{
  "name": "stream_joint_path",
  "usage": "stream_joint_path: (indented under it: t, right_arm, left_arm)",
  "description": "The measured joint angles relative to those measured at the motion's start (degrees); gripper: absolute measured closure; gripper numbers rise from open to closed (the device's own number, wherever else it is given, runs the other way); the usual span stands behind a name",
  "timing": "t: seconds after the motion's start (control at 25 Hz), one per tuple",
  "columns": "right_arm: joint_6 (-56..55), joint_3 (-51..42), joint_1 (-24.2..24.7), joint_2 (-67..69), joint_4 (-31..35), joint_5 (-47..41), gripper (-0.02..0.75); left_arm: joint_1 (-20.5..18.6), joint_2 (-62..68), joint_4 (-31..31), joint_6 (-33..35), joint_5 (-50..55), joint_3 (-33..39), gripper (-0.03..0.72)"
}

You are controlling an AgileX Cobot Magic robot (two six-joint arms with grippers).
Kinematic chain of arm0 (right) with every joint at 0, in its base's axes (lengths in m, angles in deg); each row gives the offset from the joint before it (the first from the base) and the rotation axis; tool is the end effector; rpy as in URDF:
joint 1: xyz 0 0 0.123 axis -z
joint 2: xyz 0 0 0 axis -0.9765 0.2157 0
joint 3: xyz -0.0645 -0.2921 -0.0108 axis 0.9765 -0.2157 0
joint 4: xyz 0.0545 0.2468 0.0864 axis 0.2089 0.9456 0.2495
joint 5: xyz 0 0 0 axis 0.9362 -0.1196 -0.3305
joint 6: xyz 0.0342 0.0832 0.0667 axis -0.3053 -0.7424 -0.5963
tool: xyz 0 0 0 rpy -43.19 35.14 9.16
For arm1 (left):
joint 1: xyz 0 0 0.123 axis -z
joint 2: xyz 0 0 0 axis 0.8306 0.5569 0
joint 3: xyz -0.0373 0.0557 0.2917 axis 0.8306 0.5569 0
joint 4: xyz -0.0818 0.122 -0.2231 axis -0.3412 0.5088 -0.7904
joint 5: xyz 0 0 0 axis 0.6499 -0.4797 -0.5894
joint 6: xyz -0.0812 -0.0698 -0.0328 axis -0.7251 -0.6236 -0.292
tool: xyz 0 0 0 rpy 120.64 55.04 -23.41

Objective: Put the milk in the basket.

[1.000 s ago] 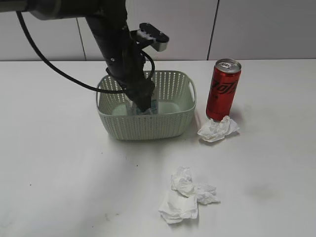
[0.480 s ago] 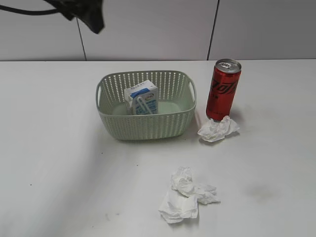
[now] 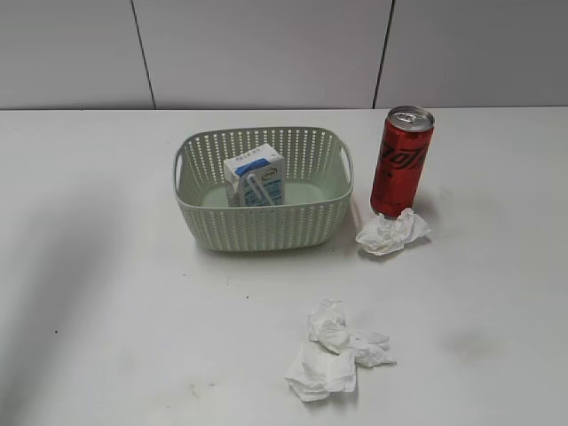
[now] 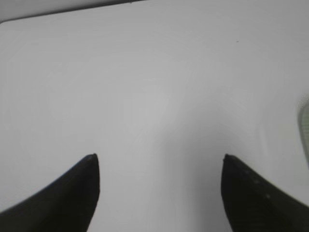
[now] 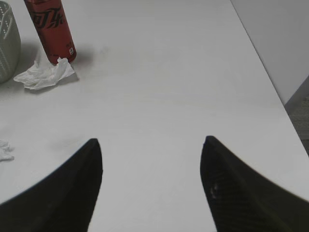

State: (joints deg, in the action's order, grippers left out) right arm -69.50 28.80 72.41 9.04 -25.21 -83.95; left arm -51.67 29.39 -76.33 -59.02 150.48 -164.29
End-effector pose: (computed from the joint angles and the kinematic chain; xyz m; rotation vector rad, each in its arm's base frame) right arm 0.0128 -0.0078 0.2775 -0.0690 2.0184 -0.0414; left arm 0.3963 -0.0350 0.3641 0.3313 2.6417 -0.0196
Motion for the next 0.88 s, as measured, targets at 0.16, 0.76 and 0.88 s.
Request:
stream_joint_path:
  t: [0.16, 0.76, 0.88]
  right_arm:
    - [0.0, 0.0, 0.0, 0.0, 0.0, 0.0, 0.238]
    - [0.0, 0.0, 0.0, 0.0, 0.0, 0.0, 0.238]
    - [0.0, 0.0, 0.0, 0.0, 0.0, 0.0, 0.238]
  left_arm:
    - [-2.18, -6.5, 0.07, -0.04, -0.05, 9.03, 0.108]
    - [-2.18, -37.75, -1.54, -0.04, -4.15, 51.11, 0.109]
    - [-2.18, -44.38, -1.54, -0.04, -5.5, 57.15, 0.109]
